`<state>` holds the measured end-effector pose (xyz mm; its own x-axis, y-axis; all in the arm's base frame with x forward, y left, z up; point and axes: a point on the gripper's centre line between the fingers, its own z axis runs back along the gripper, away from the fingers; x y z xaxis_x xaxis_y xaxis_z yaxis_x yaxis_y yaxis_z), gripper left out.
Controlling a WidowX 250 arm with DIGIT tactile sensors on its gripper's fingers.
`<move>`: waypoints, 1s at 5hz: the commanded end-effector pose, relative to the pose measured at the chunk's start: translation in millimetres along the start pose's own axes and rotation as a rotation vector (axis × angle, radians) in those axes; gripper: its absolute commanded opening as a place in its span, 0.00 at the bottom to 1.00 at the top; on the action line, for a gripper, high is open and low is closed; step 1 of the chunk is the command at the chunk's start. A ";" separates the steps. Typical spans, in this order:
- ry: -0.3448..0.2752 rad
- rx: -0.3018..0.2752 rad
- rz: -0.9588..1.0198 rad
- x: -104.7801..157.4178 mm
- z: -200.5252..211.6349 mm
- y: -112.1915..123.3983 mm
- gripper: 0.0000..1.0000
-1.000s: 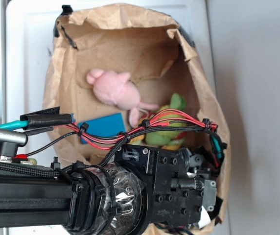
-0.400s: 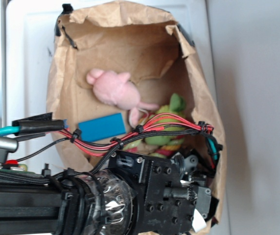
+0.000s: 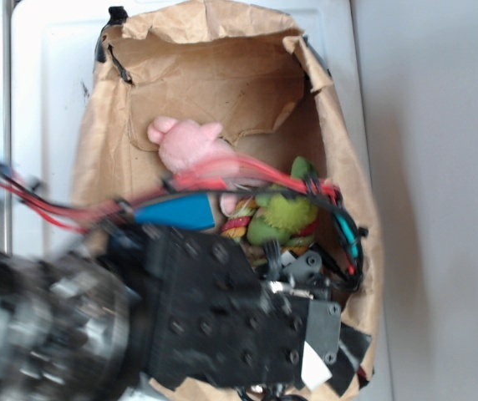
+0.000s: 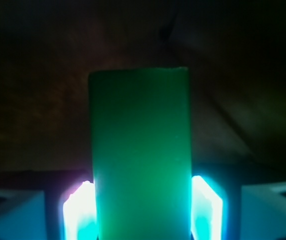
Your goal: Grab the green block.
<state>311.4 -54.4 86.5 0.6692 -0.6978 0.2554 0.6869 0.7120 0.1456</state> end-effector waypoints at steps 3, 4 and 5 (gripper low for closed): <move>0.014 0.164 0.526 -13.2 114.4 66.7 0.00; 0.027 0.244 0.621 -17.2 122.9 60.3 0.00; 0.055 0.280 0.637 -23.0 126.4 59.8 0.00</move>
<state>307.6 19.9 189.8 0.9565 -0.1323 0.2600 0.0768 0.9740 0.2131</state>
